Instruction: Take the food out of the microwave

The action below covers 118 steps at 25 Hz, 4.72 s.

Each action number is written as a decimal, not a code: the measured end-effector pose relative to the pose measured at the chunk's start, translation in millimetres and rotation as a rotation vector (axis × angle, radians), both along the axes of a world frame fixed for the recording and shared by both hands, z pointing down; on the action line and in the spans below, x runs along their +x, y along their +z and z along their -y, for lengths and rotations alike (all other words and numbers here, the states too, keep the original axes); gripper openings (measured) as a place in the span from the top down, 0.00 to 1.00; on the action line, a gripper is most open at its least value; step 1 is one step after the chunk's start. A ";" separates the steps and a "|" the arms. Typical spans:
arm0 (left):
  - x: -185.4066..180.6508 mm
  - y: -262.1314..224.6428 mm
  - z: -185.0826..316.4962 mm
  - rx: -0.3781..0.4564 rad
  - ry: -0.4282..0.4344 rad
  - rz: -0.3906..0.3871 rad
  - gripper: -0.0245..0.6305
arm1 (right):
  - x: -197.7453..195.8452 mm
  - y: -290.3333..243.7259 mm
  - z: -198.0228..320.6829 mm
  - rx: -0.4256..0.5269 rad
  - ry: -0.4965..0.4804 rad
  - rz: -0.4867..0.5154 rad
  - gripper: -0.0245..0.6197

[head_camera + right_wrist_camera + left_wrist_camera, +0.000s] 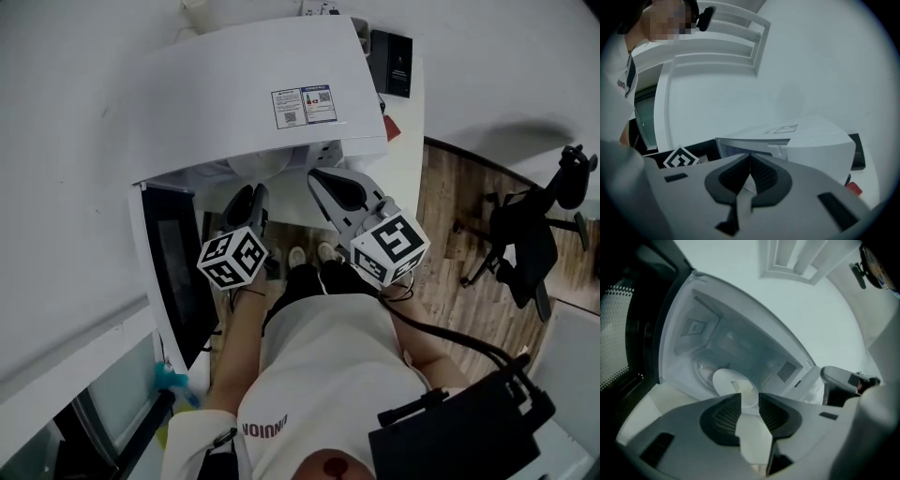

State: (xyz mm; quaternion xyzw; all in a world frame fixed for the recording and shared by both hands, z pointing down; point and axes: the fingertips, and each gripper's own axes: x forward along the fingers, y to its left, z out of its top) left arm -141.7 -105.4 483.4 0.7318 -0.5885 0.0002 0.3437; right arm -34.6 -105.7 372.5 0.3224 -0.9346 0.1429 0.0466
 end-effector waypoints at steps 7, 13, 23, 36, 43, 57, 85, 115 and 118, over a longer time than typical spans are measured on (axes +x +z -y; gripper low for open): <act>3.7 24.6 4.9 -0.083 -0.031 -0.212 0.79 | 4.7 3.8 -2.0 -0.015 0.022 -0.007 0.93; 2.7 36.7 8.8 -0.122 -0.066 -0.311 0.78 | 2.8 5.4 -5.6 -0.023 0.023 -0.006 0.93; 3.4 48.3 21.7 -0.148 -0.118 -0.470 0.78 | 2.1 9.0 -6.0 -0.034 0.025 -0.019 0.93; 3.1 56.0 33.5 -0.175 -0.157 -0.532 0.78 | 5.7 10.7 -3.1 -0.046 0.030 -0.032 0.93; 2.6 62.2 39.1 -0.181 -0.173 -0.596 0.79 | 5.6 12.9 -0.6 -0.050 0.034 -0.040 0.93; 6.3 50.7 41.4 -0.156 -0.176 -0.676 0.87 | 4.7 10.8 3.2 -0.051 0.033 -0.045 0.93; -8.0 41.5 30.9 -0.103 -0.244 -0.752 0.93 | 0.1 9.4 0.7 -0.040 0.004 -0.039 0.93; -8.3 32.9 -0.5 -0.085 -0.260 -0.759 0.93 | -3.8 7.9 -10.2 -0.031 -0.037 -0.019 0.93; -6.3 32.4 -3.2 -0.084 -0.258 -0.764 0.93 | -2.9 8.9 -10.4 -0.031 -0.040 -0.020 0.93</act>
